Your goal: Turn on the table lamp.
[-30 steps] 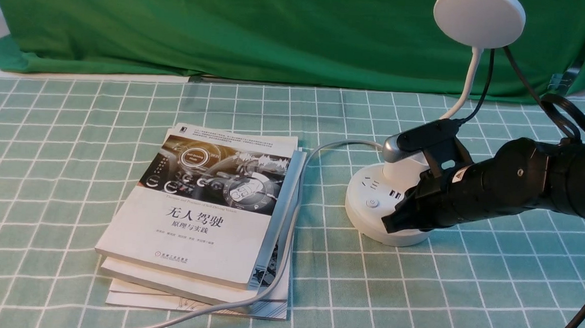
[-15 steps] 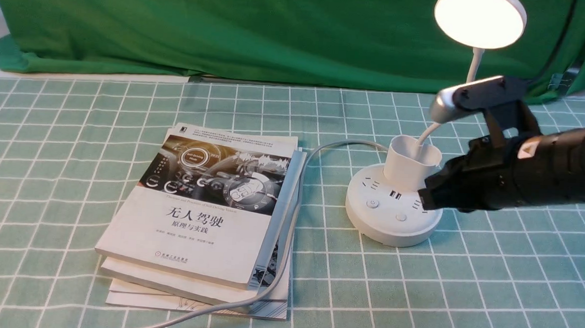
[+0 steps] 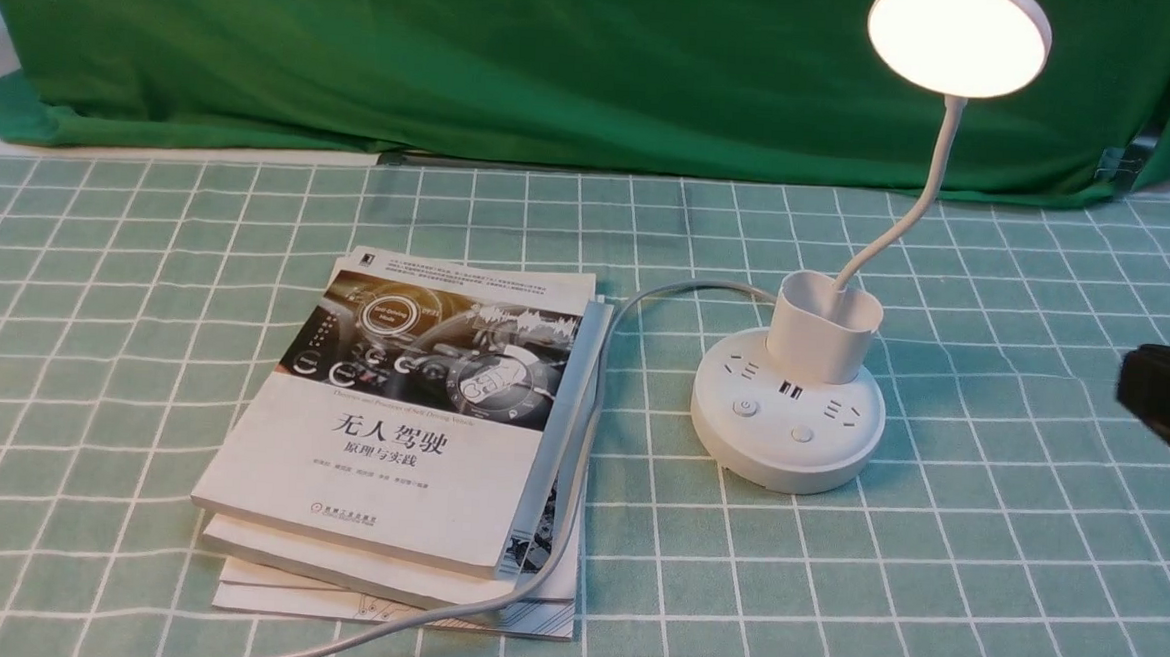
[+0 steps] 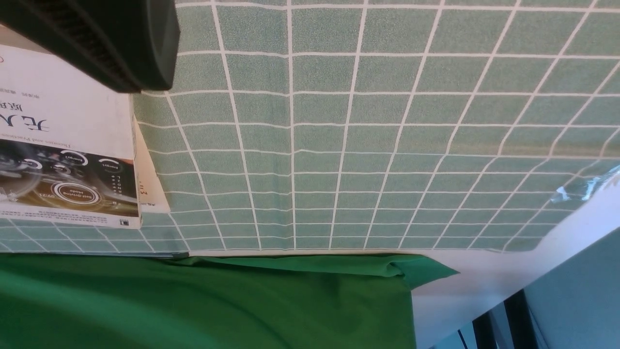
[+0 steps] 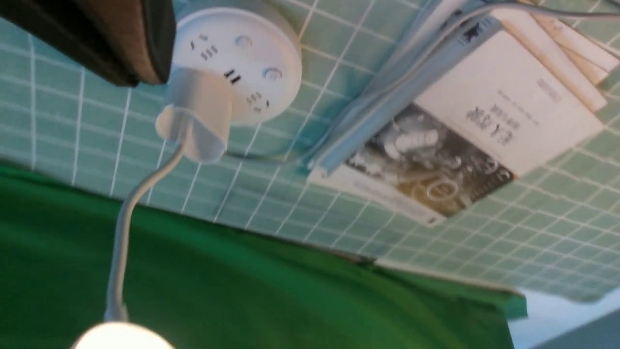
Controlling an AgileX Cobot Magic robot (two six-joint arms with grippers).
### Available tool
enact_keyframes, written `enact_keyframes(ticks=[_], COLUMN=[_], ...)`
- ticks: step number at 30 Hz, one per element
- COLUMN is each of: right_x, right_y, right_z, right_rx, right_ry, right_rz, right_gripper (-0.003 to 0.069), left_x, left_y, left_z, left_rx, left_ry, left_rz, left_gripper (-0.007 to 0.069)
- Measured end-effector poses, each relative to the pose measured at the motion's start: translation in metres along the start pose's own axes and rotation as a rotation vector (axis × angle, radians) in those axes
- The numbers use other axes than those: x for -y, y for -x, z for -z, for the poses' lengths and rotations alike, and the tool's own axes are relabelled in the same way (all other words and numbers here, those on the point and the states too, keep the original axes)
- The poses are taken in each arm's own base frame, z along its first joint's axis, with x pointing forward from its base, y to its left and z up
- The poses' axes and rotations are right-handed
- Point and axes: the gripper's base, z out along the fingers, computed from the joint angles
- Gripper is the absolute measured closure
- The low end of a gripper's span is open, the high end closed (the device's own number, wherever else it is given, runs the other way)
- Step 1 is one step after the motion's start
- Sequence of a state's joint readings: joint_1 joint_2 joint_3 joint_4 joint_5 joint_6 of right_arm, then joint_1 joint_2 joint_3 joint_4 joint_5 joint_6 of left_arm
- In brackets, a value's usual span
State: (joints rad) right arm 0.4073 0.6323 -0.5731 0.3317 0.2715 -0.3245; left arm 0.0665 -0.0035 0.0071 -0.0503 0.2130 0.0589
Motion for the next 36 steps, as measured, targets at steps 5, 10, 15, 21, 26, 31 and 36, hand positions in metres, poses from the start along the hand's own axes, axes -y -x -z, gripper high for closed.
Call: enact_keyframes(ticks=[5, 10, 15, 21, 26, 31, 36], right_x=[0.001, 0.002, 0.005, 0.017, 0.024, 0.027, 0.028], right_y=[-0.008, -0.034, -0.059, -0.101, -0.116, -0.131, -0.141], right_z=[0.025, 0.032, 0.031, 0.036, 0.048, 0.055, 0.054], right_rx=[0.152, 0.175, 0.239, 0.401, 0.441, 0.357, 0.25], right_ry=[-0.038, -0.053, -0.096, -0.249, -0.381, -0.501, -0.527], right_rz=[0.04, 0.043, 0.042, 0.042, 0.005, -0.074, -0.107], right_gripper=[0.058, 0.0564, 0.0557, 0.054, 0.0522, 0.051, 0.0497], left_x=[0.0, 0.0, 0.0, 0.0, 0.0, 0.0, 0.0], left_y=[0.0, 0.0, 0.0, 0.0, 0.0, 0.0, 0.0], left_z=[0.0, 0.0, 0.0, 0.0, 0.0, 0.0, 0.0], left_rx=[0.0, 0.0, 0.0, 0.0, 0.0, 0.0, 0.0], left_ry=[0.0, 0.0, 0.0, 0.0, 0.0, 0.0, 0.0], left_rz=[0.0, 0.0, 0.0, 0.0, 0.0, 0.0, 0.0], left_gripper=[0.0603, 0.0603, 0.0603, 0.0603, 0.0603, 0.0603, 0.0603])
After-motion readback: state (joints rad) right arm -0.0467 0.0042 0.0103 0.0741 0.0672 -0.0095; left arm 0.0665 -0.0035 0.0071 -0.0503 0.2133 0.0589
